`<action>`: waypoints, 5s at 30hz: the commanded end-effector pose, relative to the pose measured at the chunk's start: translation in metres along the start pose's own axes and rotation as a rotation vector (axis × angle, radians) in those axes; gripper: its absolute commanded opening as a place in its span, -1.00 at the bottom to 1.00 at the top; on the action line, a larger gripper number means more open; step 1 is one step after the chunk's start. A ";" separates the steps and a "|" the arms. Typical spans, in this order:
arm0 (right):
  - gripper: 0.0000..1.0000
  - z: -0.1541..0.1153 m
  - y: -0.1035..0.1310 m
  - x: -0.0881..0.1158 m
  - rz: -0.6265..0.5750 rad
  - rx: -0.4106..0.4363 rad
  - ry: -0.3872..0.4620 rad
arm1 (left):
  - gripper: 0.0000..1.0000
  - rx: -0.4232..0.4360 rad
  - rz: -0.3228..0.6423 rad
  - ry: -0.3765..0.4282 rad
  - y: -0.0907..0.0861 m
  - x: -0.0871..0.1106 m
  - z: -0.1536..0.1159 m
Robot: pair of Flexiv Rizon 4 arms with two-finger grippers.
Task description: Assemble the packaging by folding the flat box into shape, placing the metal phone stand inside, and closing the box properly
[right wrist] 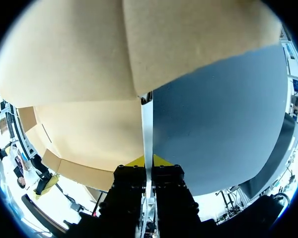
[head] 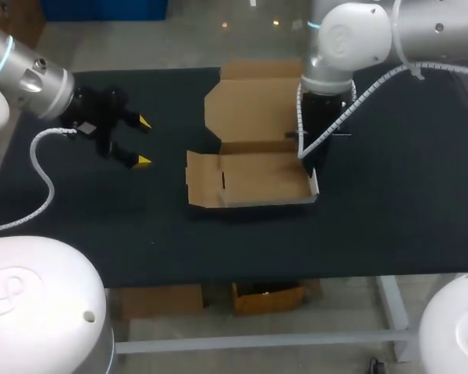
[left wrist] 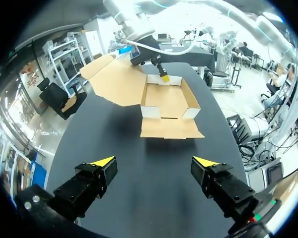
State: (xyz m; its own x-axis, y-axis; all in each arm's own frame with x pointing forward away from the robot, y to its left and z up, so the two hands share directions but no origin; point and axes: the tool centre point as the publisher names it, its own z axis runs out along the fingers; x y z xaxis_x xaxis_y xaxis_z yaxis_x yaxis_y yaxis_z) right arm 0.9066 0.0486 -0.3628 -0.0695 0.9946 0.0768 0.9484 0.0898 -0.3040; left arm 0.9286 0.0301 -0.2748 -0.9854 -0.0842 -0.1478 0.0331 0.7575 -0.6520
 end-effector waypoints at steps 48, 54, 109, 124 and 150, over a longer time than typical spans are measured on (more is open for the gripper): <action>-1.00 0.032 0.012 0.012 0.075 0.106 -0.037 | 1.00 0.000 0.011 -0.002 0.004 0.001 -0.003; -1.00 0.036 0.014 0.012 0.078 0.096 -0.030 | 1.00 0.000 0.011 -0.002 0.004 0.001 -0.003; -0.78 0.038 0.023 0.014 0.155 -0.295 -0.004 | 1.00 0.000 0.011 -0.002 0.004 0.001 -0.003; -0.80 0.046 0.033 0.016 0.139 -0.302 -0.013 | 1.00 0.000 0.011 -0.002 0.004 0.001 -0.003; -1.00 0.050 0.038 0.020 0.133 -0.276 -0.052 | 1.00 0.000 0.011 -0.002 0.004 0.001 -0.003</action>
State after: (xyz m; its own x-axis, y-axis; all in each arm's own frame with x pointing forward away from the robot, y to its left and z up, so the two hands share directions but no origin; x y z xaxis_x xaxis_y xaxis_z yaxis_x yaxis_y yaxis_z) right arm 0.9224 0.0709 -0.4211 0.0509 0.9986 0.0150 0.9983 -0.0505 -0.0274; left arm 0.9271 0.0346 -0.2757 -0.9845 -0.0777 -0.1572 0.0442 0.7574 -0.6514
